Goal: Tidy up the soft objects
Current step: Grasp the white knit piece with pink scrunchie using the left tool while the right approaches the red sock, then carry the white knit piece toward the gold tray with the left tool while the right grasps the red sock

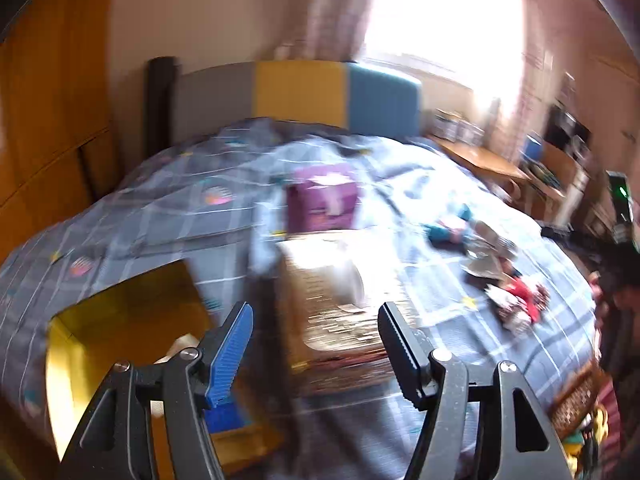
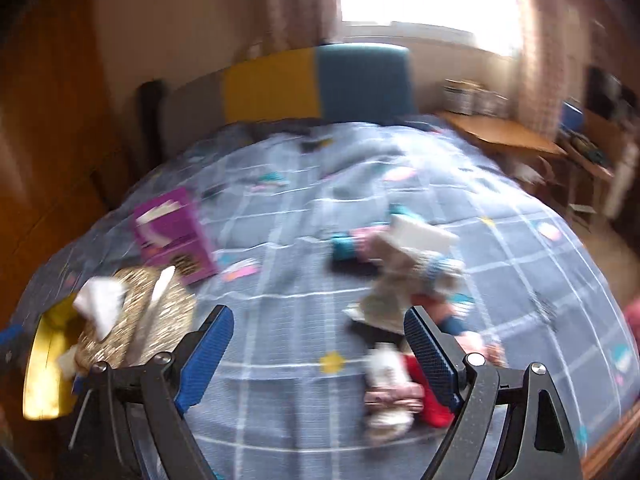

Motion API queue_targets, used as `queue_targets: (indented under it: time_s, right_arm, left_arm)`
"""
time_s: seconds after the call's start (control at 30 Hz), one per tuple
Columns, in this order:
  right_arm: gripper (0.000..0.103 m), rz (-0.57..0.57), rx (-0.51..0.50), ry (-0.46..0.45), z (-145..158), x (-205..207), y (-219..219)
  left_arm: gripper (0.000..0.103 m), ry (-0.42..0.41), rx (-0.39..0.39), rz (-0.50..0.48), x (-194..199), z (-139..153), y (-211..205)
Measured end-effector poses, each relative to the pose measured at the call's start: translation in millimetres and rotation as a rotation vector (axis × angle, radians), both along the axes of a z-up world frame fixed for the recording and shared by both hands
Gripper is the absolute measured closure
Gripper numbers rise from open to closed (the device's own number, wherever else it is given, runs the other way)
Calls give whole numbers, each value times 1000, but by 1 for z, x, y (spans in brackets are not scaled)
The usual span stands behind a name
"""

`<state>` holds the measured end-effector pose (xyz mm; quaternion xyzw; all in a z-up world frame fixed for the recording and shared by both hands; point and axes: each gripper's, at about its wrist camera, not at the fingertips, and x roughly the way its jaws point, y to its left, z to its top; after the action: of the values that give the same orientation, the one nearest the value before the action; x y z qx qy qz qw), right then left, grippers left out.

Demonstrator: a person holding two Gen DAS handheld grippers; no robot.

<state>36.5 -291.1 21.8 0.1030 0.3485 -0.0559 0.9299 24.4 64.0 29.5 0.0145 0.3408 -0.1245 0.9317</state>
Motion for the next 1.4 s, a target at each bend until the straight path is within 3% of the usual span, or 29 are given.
queue_targets:
  time_s: [0.13, 0.27, 0.47, 0.67, 0.87, 1.03, 1.1, 1.13, 1.27, 1.4]
  right_arm:
    - [14, -250, 58, 22, -2, -5, -65]
    - [14, -374, 116, 46, -14, -16, -99]
    - [14, -342, 120, 55, -19, -26, -110]
    - [14, -286, 112, 60, -20, -29, -113]
    - [14, -306, 142, 68, -26, -30, -129]
    - [14, -307, 158, 79, -31, -27, -137]
    - [14, -306, 163, 81, -32, -24, -138]
    - [14, -301, 168, 85, -33, -23, -138]
    - [16, -249, 189, 118, -39, -12, -133]
    - [19, -140, 230, 232, -53, 8, -119]
  left_arm:
    - [37, 61, -8, -167, 15, -1, -58]
    - [39, 166, -31, -306, 29, -16, -115]
    - [51, 353, -13, -445, 58, -67, -197]
    - [51, 442, -72, -509, 75, -92, -259]
    - [45, 495, -92, -492, 85, -109, -300]
    - [45, 553, -64, -460, 94, -140, -319]
    - [61, 563, -75, -464, 94, -147, -316]
    - [63, 566, -86, -479, 93, -149, -313]
    - [66, 528, -111, -511, 86, -141, -292]
    - [66, 449, -75, -485, 78, -126, -265]
